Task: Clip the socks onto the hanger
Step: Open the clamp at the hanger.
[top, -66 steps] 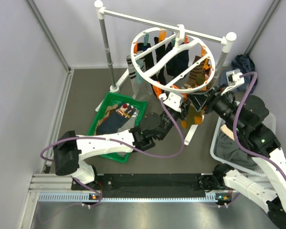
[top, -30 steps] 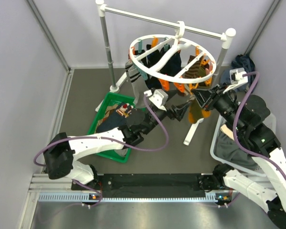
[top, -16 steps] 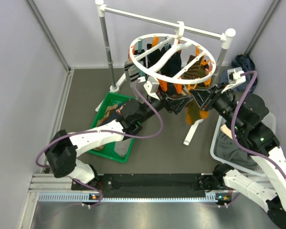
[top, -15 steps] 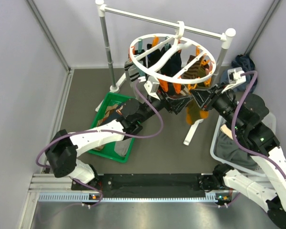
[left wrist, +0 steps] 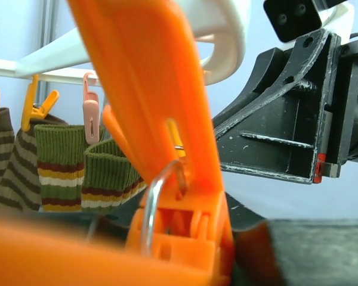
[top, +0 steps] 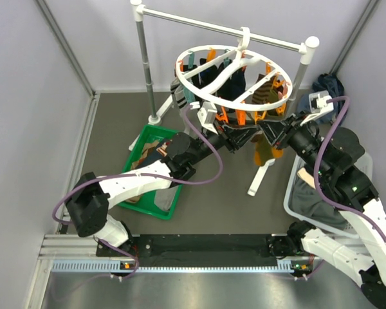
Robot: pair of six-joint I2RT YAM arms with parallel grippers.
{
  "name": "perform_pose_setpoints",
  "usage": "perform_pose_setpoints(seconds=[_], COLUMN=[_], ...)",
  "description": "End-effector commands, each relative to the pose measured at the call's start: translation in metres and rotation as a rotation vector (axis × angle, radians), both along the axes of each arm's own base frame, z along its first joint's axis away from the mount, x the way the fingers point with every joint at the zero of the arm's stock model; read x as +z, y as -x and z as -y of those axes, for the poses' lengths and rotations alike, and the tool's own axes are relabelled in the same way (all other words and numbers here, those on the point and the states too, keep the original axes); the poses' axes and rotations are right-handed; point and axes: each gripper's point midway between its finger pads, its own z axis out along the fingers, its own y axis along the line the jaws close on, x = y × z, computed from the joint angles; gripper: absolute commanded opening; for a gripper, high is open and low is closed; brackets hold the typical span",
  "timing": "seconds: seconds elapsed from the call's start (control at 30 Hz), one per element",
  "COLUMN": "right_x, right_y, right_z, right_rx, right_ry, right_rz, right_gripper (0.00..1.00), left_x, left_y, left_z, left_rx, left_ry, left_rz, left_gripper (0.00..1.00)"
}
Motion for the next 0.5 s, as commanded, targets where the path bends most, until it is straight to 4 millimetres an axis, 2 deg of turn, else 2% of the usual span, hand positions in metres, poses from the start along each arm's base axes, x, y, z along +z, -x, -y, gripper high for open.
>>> perform_pose_setpoints(seconds=[0.0,0.03,0.13,0.23,0.33,0.43,0.47], right_x=[0.021,0.021,0.023,0.025,0.026,0.028,0.027], right_y=[0.010,0.010,0.011,0.011,0.011,0.010,0.009], right_z=[0.001,0.000,-0.001,0.000,0.001,0.002,0.003], right_rx=[0.026,0.029,0.033,0.030,0.026,0.018,0.013], right_ry=[-0.037,-0.039,-0.049,-0.055,-0.057,-0.053,-0.047], right_rz=[0.040,0.038,0.039,0.044,0.044,0.044,0.037], right_gripper=[0.08,0.09,0.11,0.13,0.15,0.27,0.35], left_x=[0.039,0.040,0.038,0.031,0.027,0.022,0.020], left_y=[0.004,0.003,-0.001,-0.006,-0.009,-0.008,-0.008], left_z=[-0.013,-0.014,-0.017,-0.017,-0.017,-0.013,-0.010], left_rx=[0.003,0.013,0.040,0.074,0.096,0.127,0.137], left_ry=[0.135,0.140,0.133,0.108,0.102,0.082,0.072], left_rz=[0.050,0.045,0.039,0.029,0.016,0.024,0.025], left_gripper=[0.22,0.16,0.07,0.00,0.00,0.00,0.00])
